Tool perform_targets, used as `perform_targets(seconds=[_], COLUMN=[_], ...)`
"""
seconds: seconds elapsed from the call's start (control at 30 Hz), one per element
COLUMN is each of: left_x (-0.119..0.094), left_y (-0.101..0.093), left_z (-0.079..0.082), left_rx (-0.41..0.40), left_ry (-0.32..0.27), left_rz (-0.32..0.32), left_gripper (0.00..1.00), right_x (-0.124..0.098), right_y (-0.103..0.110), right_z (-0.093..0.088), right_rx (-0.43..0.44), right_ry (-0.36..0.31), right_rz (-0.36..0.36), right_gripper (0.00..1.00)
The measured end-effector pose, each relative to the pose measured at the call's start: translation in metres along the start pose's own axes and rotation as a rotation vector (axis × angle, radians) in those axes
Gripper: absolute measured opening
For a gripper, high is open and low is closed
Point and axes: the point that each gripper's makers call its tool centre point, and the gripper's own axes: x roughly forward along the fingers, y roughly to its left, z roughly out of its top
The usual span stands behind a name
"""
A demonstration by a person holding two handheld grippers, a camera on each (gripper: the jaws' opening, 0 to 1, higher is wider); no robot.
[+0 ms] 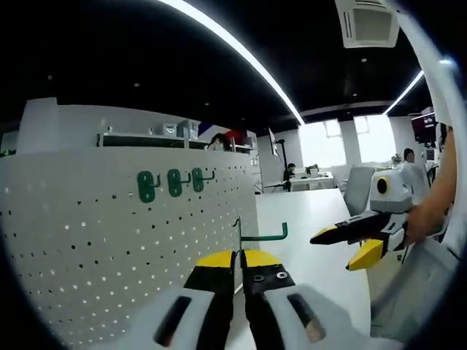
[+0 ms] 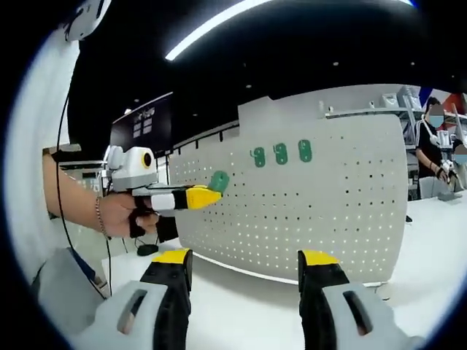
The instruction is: Insert the hook assembly into the mounting plate slot until the hook locks in place.
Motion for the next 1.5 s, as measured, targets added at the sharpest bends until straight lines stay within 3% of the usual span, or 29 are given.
perform_targets(seconds=[0.03, 0.1, 0.17, 0.3, 0.7, 1.5], left_x=[0.0, 0.0, 0.0, -0.001, -0.002, -0.005], left_y=[0.0, -0.001, 0.0, 0.0, -0.001, -0.003], left_z=[0.0, 0.0, 0.0, 0.0, 0.0, 0.002], left_rx=[0.001, -0.001, 0.0, -0.006, -0.002, -0.002], left_ry=[0.0, 0.001, 0.0, 0.002, 0.002, 0.002], left_rz=[0.0, -0.001, 0.001, 0.0, 0.005, 0.007], left_gripper=[0.03, 0.03, 0.03, 0.03, 0.03, 0.03], right_x=[0.001, 0.003, 0.004, 0.006, 0.011, 0.051], right_y=[0.002, 0.006, 0.006, 0.012, 0.018, 0.034], right_z=[0.003, 0.007, 0.014, 0.024, 0.026, 0.045], right_rx=[0.021, 0.143, 0.159, 0.288, 0.285, 0.297], right_ry=[-0.01, -0.027, -0.062, -0.117, -0.116, -0.162], right_rz=[0.006, 0.028, 0.032, 0.073, 0.092, 0.137], right_gripper=[0.56, 0.53, 0.53, 0.54, 0.52, 0.46])
